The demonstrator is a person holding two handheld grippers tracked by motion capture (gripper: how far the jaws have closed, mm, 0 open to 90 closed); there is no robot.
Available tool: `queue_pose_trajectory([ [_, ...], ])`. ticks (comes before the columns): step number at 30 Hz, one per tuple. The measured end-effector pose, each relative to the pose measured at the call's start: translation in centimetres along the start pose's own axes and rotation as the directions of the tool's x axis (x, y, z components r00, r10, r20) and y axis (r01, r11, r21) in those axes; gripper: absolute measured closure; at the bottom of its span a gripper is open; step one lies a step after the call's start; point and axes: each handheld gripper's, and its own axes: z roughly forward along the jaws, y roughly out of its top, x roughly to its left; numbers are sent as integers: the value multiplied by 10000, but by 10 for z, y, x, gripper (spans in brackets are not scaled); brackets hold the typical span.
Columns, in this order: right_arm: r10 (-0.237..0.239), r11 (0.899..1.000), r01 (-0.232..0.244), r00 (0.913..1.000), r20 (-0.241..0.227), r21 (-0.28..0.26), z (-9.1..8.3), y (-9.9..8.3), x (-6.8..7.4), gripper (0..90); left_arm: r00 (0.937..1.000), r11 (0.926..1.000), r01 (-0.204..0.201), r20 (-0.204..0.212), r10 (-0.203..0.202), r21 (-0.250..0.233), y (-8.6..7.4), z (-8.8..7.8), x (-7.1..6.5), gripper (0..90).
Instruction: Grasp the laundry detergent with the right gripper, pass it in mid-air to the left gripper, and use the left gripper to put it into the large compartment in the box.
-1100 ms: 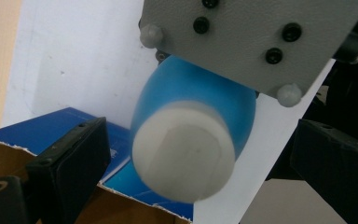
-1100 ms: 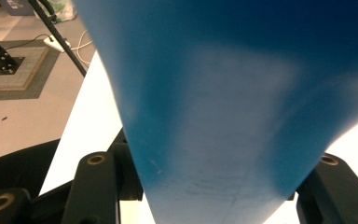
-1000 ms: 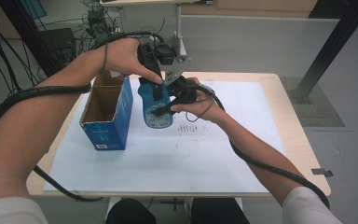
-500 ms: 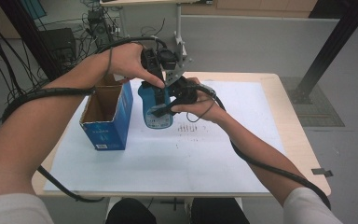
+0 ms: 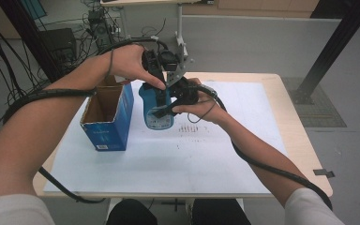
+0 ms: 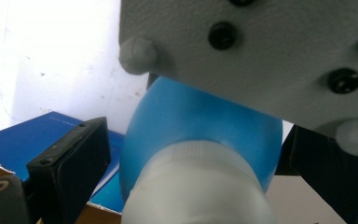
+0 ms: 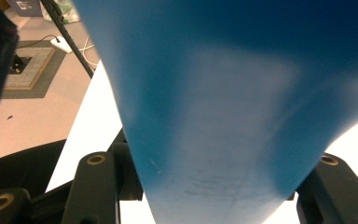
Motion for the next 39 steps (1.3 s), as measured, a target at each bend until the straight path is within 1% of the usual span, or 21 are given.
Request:
queue_pose_trajectory([
  [4, 27, 10000, -27, 10000, 1, -49, -1, 0, -1, 442, 10000, 10000, 10, 79, -9, -84, 0, 1, 1, 56],
  [13, 5, 10000, -4, 10000, 83, -66, -1, -2, -2, 442, 10000, 10000, -23, 84, 24, -88, -1, 2, 1, 57],
  [26, 17, 9999, -17, 10000, 56, -111, 0, 0, -3, 442, 10000, 9999, -49, 84, 50, -88, -1, 1, 1, 57],
  [28, 82, 9999, -81, 9999, 66, -119, -1, 0, -2, 442, 10000, 9999, -53, 71, 53, -95, -1, 1, 2, 57],
  [33, 27, 9998, -26, 10000, 34, -183, -2, 0, -2, 442, 9999, 9999, -87, 78, 88, -143, -1, 0, 1, 58],
  [35, 102, 9998, -101, 9999, 53, -143, -3, -1, -2, 443, 9999, 9999, -91, 64, 92, -142, 0, -1, 0, 58],
  [36, 215, 9997, -214, 9998, 40, -108, -4, -1, -1, 442, 9999, 9998, -90, 70, 91, -149, 0, -2, 0, 58],
  [39, 209, 9997, -208, 9998, 71, -125, -5, -1, -1, 442, 9999, 9999, -81, 63, 82, -148, 0, -3, 0, 58],
])
